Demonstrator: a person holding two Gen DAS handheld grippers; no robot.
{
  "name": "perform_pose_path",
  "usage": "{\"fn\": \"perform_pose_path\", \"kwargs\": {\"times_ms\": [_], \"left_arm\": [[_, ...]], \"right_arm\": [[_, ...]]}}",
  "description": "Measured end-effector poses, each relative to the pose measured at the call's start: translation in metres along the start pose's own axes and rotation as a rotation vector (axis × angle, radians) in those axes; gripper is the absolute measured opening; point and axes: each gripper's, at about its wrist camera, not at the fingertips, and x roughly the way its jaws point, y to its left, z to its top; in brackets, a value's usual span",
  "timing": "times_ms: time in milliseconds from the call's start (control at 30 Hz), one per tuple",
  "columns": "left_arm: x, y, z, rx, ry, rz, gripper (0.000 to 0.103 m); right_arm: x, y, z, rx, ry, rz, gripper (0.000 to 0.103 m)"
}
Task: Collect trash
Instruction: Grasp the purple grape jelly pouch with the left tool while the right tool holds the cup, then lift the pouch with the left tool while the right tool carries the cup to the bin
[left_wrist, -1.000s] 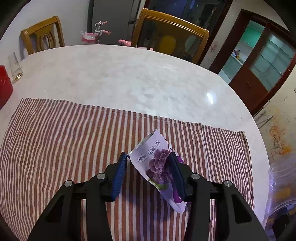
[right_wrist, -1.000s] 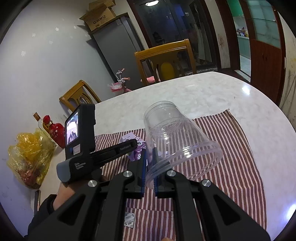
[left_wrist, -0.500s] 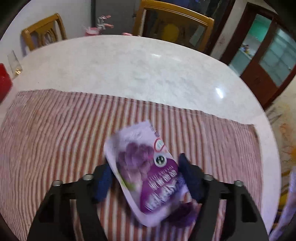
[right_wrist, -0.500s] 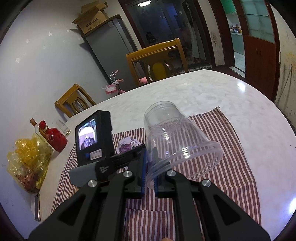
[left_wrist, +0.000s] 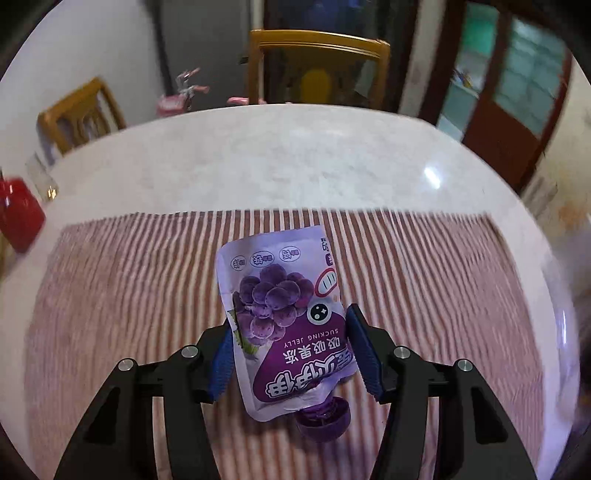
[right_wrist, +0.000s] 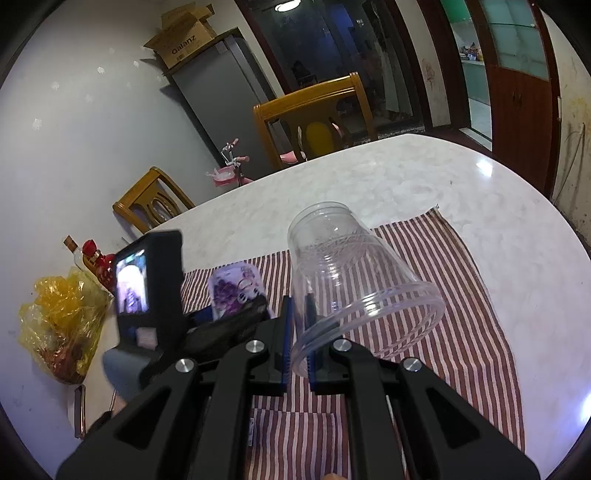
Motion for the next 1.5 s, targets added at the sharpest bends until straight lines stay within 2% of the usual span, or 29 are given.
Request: {"fn": "perform_pose_path", "kwargs": {"times_ms": [167,333,467,533,700,800,1033,1267,1500], "left_arm": [[-0.027,0.015,-0.033,0.068,0.009,-0.016,0.055],[-0.061,0.033,-0.061,0.036,-0.023,-0.044,0.055],[-0.086,0.039,-0.071,0.016,-0.064,-0.056,0.056],[-0.098,0.037,-0.074,0.011,-0.073,-0.086,0.056],[-0.116,0.014,-0.077,0.045,-0.097,-0.146,0.056],[-0.125,-0.003,-0.079,0.062,-0.098,-0.178,0.057],[-0.14,-0.046,-0.101,0.14,-0.099,-0.221,0.057],[-0.155,-0.079,-0.117,0.189,-0.089,-0.258,0.057],[-0.169,-0.077,-0.127,0.201,-0.096,-0.267,0.057]], "right_arm": [[0.006,0.0,-0.009,0.006,0.043,0.037,0.008],[0.005,0.003,-0.024,-0.007,0.095,0.095,0.007],[-0.005,0.0,-0.036,0.024,0.151,0.183,0.007],[-0.015,-0.004,-0.04,0.017,0.149,0.178,0.007],[-0.056,-0.034,-0.046,0.056,0.124,0.147,0.007],[-0.081,-0.057,-0.051,0.078,0.12,0.165,0.007],[-0.131,-0.093,-0.066,0.056,0.113,0.156,0.008],[-0.15,-0.1,-0.077,0.07,0.094,0.171,0.008],[-0.155,-0.093,-0.084,0.056,0.103,0.184,0.008]]}}
